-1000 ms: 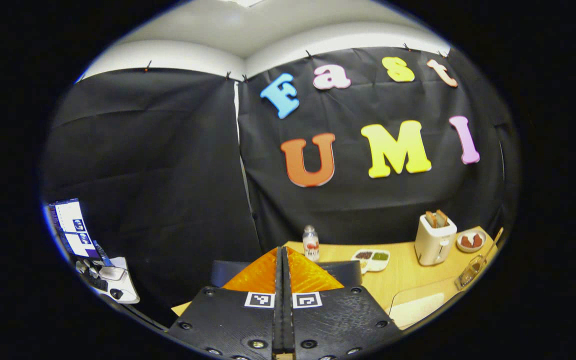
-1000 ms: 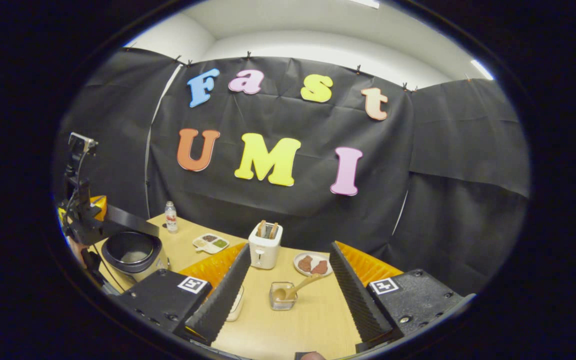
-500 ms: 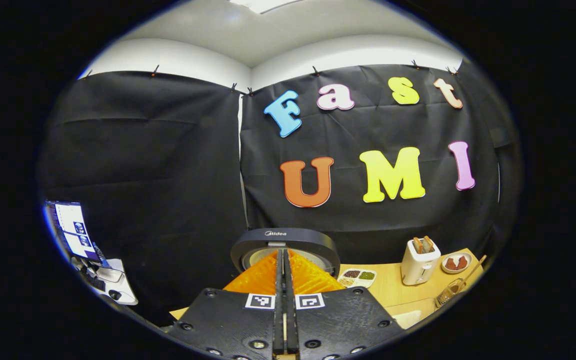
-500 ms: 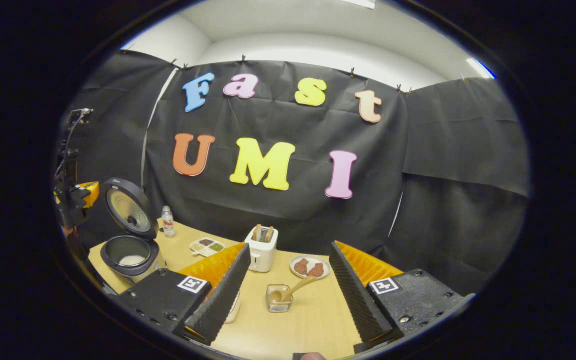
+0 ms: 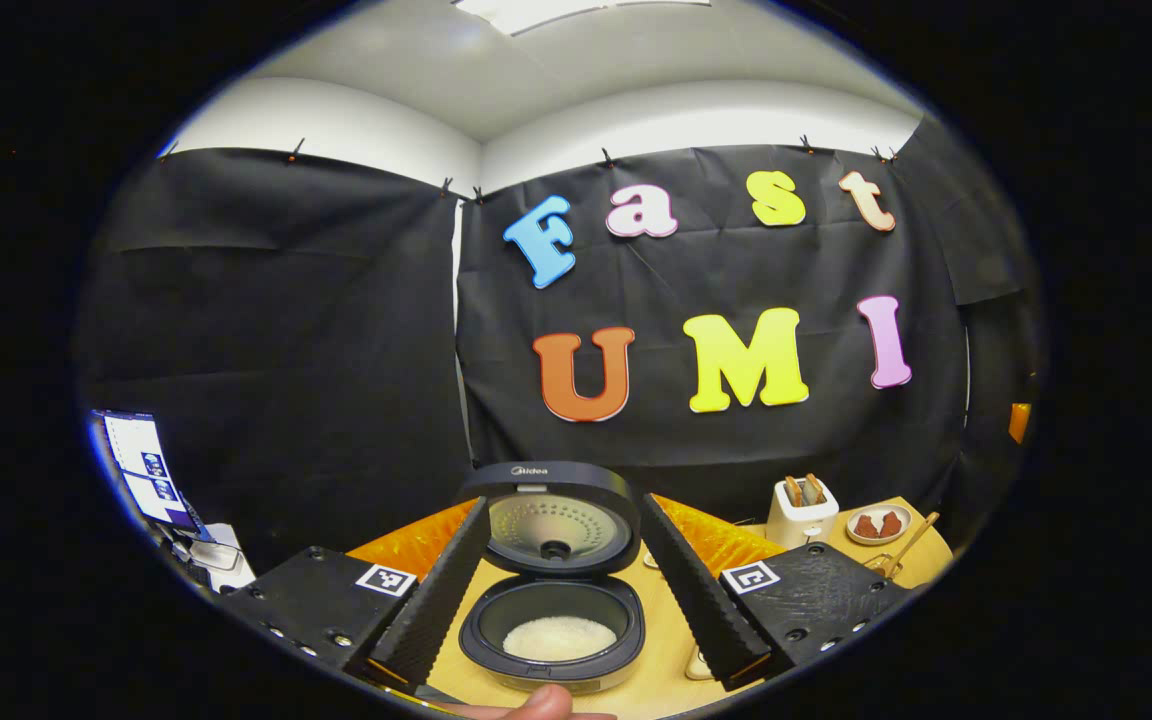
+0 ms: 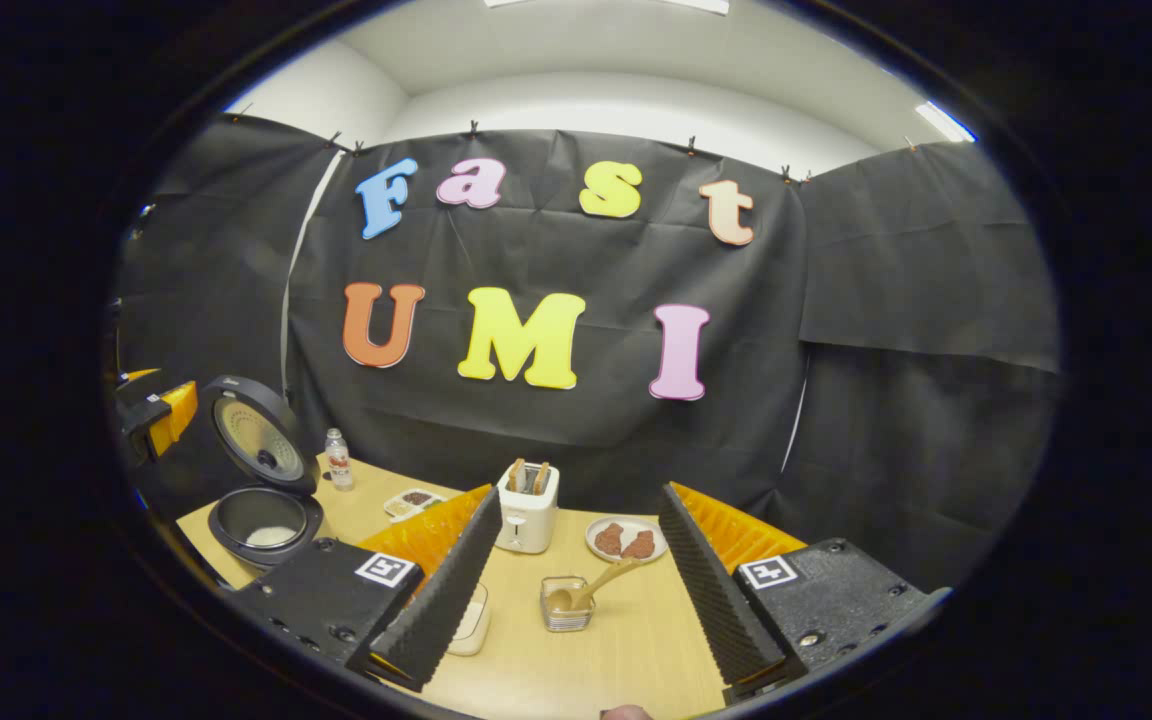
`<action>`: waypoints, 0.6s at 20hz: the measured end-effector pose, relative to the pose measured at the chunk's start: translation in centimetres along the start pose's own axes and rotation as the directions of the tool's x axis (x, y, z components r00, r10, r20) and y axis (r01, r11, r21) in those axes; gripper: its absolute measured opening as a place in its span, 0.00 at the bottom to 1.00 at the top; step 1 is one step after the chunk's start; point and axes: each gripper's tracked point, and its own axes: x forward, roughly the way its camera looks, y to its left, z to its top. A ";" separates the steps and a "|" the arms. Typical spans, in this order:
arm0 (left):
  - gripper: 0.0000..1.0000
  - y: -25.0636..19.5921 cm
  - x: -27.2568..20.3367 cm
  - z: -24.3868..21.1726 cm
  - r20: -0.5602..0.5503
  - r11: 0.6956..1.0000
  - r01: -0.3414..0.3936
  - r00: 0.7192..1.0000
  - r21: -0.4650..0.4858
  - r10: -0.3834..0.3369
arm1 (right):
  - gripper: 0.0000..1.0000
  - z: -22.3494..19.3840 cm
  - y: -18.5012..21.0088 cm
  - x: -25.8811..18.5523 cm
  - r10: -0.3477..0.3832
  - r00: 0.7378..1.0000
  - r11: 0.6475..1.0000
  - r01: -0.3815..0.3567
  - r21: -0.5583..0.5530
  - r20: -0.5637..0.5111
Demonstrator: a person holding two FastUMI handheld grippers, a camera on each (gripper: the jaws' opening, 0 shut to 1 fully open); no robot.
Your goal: Close the left gripper, press the button to open the rice cooker; take a wooden spoon from the chopstick holder with the right hand, scoop a spoonful of rice and pour it into the rice cooker, then put the wooden spoon back into the chopstick holder.
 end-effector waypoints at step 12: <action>0.95 -1.2 -1.6 0.8 0.025 0.999 0.032 0.999 0.000 -0.032 | 1.00 -5.6 -2.5 4.0 -0.025 1.000 0.997 0.024 0.074 0.013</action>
